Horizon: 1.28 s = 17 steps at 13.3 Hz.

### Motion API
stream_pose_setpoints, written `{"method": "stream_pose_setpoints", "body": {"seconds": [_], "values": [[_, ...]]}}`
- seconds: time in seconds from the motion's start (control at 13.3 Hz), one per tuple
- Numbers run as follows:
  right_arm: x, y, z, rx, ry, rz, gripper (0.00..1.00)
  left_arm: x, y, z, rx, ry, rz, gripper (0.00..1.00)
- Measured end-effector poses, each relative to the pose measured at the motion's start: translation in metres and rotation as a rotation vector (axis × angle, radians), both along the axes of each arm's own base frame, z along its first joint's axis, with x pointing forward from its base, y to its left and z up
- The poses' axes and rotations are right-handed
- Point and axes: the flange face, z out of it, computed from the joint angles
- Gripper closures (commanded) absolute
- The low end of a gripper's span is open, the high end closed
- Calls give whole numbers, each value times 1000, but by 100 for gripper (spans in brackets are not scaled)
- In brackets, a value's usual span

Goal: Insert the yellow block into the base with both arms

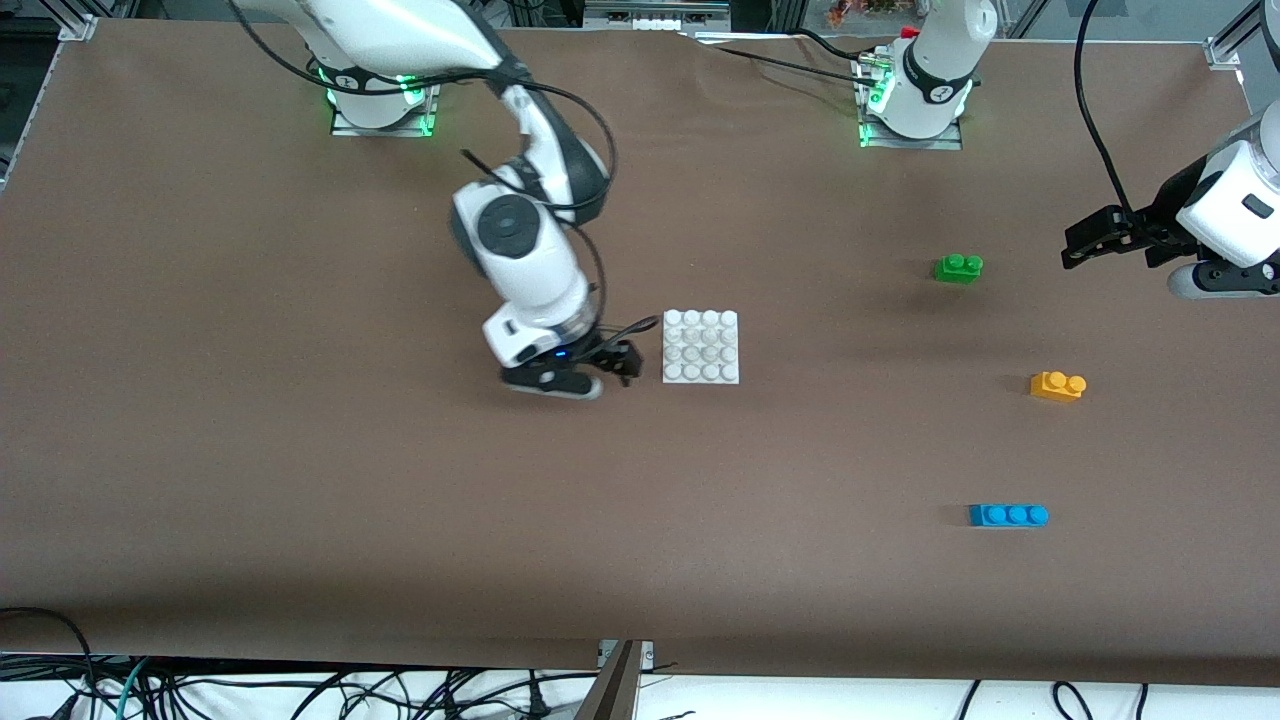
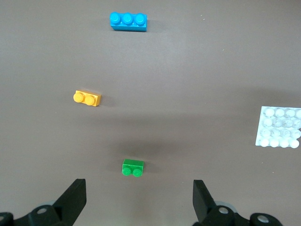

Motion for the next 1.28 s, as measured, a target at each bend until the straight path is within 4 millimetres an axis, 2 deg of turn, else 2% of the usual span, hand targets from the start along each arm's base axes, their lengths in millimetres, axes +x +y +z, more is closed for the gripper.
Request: {"method": "stream_pose_setpoints", "body": {"seconds": [0.15, 0.38, 0.53, 0.68, 0.83, 0.98, 1.13, 1.28], "values": [[20, -66, 38, -32, 52, 12, 0, 0, 0, 0, 0, 0, 0, 0], [29, -158, 101, -48, 70, 100, 0, 0, 0, 0, 1, 0, 9, 0], [18, -228, 151, -47, 103, 112, 0, 0, -2, 2, 4, -4, 41, 0], [-2, -288, 193, -42, 133, 126, 0, 1, -3, 2, 5, -4, 52, 0], [-20, -339, 219, -36, 148, 146, 0, 1, -4, 0, 5, 5, 54, 0], [-35, -372, 232, -39, 170, 143, 0, 2, -4, -3, 5, 11, 53, 0], [-43, -377, 238, -91, 187, 162, 0, 8, 0, -11, 4, 11, 58, 0], [-44, -373, 240, -119, 188, 174, 0, 26, 11, -25, 25, -33, 56, 2]]}}
